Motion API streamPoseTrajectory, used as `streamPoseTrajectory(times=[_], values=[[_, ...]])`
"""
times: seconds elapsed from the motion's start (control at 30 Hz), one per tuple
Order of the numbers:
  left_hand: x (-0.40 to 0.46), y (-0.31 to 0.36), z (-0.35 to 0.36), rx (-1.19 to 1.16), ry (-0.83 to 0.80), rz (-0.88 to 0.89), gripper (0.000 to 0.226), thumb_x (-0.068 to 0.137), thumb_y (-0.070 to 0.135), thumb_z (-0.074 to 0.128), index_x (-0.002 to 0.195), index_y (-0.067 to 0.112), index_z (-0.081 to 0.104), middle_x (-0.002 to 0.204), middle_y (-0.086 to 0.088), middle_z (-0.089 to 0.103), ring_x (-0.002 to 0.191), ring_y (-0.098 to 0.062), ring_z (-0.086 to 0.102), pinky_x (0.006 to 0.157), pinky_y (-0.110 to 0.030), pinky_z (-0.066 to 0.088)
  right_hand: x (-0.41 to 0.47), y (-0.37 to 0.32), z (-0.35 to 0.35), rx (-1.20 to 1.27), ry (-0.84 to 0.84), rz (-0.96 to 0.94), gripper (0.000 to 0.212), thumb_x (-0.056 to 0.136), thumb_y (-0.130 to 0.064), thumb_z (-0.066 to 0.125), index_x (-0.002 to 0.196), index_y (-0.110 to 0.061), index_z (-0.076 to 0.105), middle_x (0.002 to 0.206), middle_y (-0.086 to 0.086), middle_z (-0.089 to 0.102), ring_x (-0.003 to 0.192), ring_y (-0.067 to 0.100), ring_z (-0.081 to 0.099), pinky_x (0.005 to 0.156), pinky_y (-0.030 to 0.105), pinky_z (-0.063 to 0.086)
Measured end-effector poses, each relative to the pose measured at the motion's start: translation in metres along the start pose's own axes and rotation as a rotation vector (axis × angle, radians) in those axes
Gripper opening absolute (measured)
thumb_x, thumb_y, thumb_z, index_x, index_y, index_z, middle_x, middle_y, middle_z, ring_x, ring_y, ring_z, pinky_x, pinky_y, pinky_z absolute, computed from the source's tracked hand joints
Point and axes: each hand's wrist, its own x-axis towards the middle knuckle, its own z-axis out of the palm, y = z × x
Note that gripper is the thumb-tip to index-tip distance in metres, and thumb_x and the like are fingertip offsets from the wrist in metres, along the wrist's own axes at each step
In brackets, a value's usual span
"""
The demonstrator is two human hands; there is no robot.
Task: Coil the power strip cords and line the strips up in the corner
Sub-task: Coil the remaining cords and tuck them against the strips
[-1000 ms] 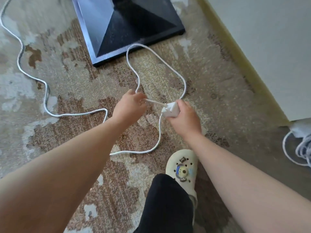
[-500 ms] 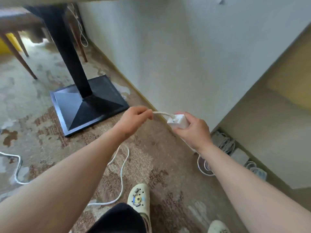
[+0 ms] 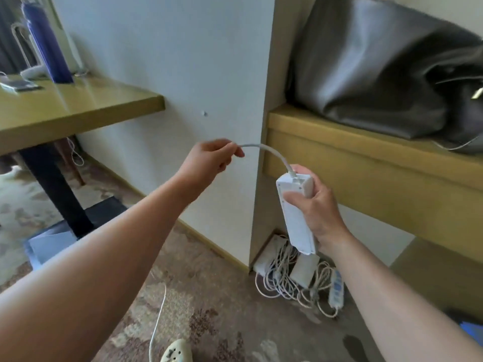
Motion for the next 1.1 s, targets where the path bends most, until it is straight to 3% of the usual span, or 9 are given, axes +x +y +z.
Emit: streamPoseTrajectory(times=[0.13,0.27,0.37,0.5,0.63,0.8,0.9,1.0,1.1], values=[[0.019,-0.013,0.044,0.082,-0.086,-0.033,0.03,0.096,0.026,0.052,0.075,0.017,0.072,0.059,0.001,0.044,0.054,-0.009,0.038,0.051,-0.019,0.033,0.001,0.03,-0.054,-0.171,-0.043,0.003,0.048,0.072,-0.023,0.072,0.104,-0.056,0.063,0.087,-0.01,0.07,0.074,0.013,0.063,0.066,0.032,0.051],[-0.002,-0.119,0.074,0.345,-0.277,-0.296,0.031,0.096,0.03,0.052,0.076,0.019,0.073,0.062,-0.001,0.045,0.057,-0.015,0.039,0.054,-0.027,0.031,-0.003,0.123,-0.085,-0.685,-0.146,0.11,0.048,0.081,-0.041,0.066,0.124,-0.055,0.05,0.095,-0.017,0.059,0.083,0.012,0.058,0.07,0.031,0.047],[-0.021,-0.204,0.097,0.518,-0.465,-0.4,0.029,0.096,0.029,0.051,0.075,0.027,0.071,0.064,0.003,0.054,0.06,-0.013,0.049,0.054,-0.024,0.038,-0.015,0.205,-0.088,-0.864,-0.273,0.181,0.051,0.079,-0.052,0.062,0.128,-0.049,0.05,0.091,-0.024,0.045,0.093,0.012,0.048,0.073,0.029,0.037],[-0.044,-0.312,0.11,0.708,-0.748,-0.527,0.025,0.098,0.035,0.047,0.085,0.032,0.068,0.071,0.006,0.057,0.072,-0.014,0.056,0.065,-0.025,0.042,-0.027,0.312,-0.091,-1.051,-0.391,0.193,0.068,0.066,-0.06,0.048,0.129,-0.037,0.057,0.119,-0.011,0.064,0.108,0.014,0.045,0.076,0.031,0.038],[-0.058,-0.403,0.111,0.797,-0.902,-0.631,0.024,0.098,0.034,0.047,0.091,0.028,0.069,0.092,-0.003,0.066,0.085,-0.018,0.061,0.073,-0.026,0.047,-0.033,0.397,-0.099,-1.209,-0.42,0.222,0.077,0.062,-0.063,0.042,0.129,-0.03,0.061,0.123,-0.007,0.065,0.11,0.02,0.047,0.086,0.035,0.039],[-0.041,-0.471,0.131,0.876,-0.827,-0.568,0.021,0.097,0.03,0.048,0.083,0.029,0.065,0.071,0.002,0.061,0.064,-0.015,0.055,0.053,-0.025,0.036,-0.013,0.47,-0.097,-1.409,-0.48,0.178,0.07,0.078,-0.055,0.064,0.141,-0.028,0.049,0.133,-0.006,0.061,0.115,0.023,0.046,0.092,0.039,0.04],[-0.032,-0.503,0.134,0.878,-0.765,-0.548,0.018,0.095,0.034,0.053,0.084,0.032,0.066,0.064,0.006,0.061,0.057,-0.013,0.056,0.049,-0.023,0.035,0.014,0.497,-0.095,-1.452,-0.505,0.097,0.074,0.081,-0.044,0.072,0.147,-0.03,0.042,0.147,-0.008,0.05,0.114,0.023,0.038,0.095,0.042,0.034],[-0.033,-0.528,0.138,0.877,-0.706,-0.559,0.016,0.093,0.037,0.055,0.081,0.035,0.066,0.06,0.006,0.062,0.053,-0.014,0.058,0.047,-0.023,0.037,0.035,0.518,-0.087,-1.514,-0.519,0.007,0.074,0.081,-0.03,0.075,0.147,-0.03,0.042,0.153,-0.002,0.043,0.122,0.03,0.043,0.098,0.047,0.031],[-0.039,-0.548,0.145,0.89,-0.698,-0.557,0.019,0.093,0.036,0.056,0.077,0.032,0.067,0.059,0.004,0.062,0.053,-0.015,0.059,0.047,-0.023,0.038,0.046,0.54,-0.071,-1.568,-0.514,0.051,0.084,0.08,-0.022,0.075,0.151,-0.036,0.032,0.16,0.0,0.029,0.135,0.037,0.033,0.107,0.057,0.03]])
